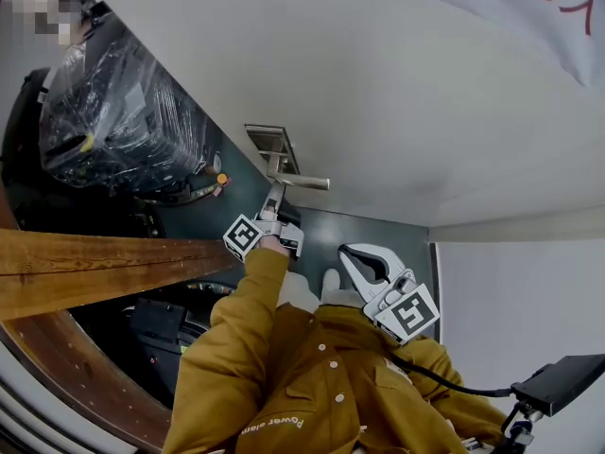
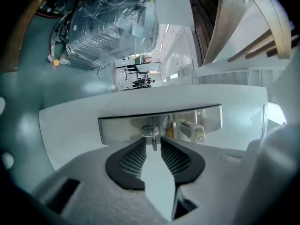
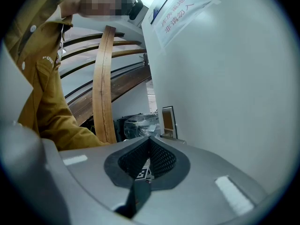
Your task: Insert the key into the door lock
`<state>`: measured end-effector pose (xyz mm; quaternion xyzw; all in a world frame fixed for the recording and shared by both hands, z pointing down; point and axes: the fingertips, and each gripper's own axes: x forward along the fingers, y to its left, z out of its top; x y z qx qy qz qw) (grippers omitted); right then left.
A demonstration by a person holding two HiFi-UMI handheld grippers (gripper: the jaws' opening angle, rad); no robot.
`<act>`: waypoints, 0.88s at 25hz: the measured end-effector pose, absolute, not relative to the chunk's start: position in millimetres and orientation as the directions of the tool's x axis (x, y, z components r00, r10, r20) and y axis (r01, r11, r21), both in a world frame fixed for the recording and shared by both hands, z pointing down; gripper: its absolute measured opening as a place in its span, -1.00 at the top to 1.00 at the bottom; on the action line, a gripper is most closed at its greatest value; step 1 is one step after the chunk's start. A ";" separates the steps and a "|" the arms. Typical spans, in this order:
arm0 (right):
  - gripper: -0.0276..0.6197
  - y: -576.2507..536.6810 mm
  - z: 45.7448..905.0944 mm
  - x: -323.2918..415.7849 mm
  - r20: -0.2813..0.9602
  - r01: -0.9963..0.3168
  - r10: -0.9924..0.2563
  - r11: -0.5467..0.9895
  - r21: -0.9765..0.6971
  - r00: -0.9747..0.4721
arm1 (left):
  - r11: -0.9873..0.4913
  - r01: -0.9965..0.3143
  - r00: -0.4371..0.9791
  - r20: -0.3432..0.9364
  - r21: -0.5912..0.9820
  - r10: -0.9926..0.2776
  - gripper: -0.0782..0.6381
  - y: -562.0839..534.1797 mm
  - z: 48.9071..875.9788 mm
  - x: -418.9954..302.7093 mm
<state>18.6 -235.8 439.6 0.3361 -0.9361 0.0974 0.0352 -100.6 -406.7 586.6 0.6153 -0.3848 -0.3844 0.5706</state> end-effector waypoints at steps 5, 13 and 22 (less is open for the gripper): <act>0.90 -236.5 438.4 19.7 0.121 -0.644 -0.633 0.748 -0.158 -0.765 | -0.079 -0.116 0.458 -0.017 0.990 -0.889 0.50 -390.9 579.8 -95.0; 0.90 -242.2 437.9 15.0 0.120 -0.630 -0.619 0.760 -0.157 -0.776 | -0.176 -0.494 0.474 0.094 0.851 -0.875 0.77 -338.8 531.9 -109.3; 0.90 -252.6 428.7 10.2 0.102 -0.608 -0.599 0.781 -0.144 -0.794 | -0.402 -0.718 0.510 0.036 0.568 -0.859 0.78 -293.4 440.8 -90.5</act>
